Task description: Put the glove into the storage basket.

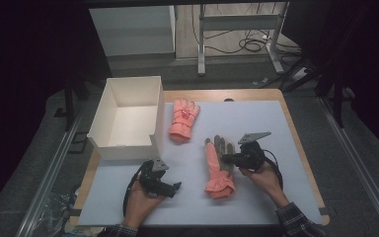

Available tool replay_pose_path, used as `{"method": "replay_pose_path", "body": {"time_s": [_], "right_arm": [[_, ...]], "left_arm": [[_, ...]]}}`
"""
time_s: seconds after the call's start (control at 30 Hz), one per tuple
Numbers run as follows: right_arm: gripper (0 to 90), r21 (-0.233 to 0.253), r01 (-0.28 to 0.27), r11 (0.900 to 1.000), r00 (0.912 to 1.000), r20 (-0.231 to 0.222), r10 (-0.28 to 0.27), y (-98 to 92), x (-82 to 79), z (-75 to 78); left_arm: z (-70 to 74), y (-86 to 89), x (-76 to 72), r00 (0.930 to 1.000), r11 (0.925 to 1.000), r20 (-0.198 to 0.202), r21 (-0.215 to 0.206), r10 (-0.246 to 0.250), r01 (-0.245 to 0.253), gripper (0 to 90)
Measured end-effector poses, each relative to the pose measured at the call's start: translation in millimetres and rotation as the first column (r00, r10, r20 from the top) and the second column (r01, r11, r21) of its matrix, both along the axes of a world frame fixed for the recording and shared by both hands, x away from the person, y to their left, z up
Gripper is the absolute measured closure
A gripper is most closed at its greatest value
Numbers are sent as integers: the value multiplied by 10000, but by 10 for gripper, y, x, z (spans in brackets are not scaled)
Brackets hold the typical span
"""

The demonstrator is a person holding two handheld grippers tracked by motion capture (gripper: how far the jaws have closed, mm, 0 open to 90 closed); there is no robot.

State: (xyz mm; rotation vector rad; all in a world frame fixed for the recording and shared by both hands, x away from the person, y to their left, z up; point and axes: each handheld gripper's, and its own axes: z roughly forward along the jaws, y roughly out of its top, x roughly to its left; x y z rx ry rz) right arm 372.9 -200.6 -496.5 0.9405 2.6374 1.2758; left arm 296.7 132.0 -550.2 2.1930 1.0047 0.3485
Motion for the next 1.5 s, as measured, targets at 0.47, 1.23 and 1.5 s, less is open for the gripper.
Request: {"method": "replay_pose_path", "body": {"time_s": [0.47,1.23,1.5], "right_arm": [[809,-88,26,10000,9998,215,-24,-33,56,-86],[579,243,660,9975,9950,733,-677,192,317,278],[550,3,726,9974,9926,977,-722,422,505,366]], "left_arm": [[0,0,0,10000,10000,0,0,1,-1,0],[-2,-2,-1,10000,10000,18,-24,20,-20,0],[0,1,-1,10000,10000,7,8,-3,3,0]]}}
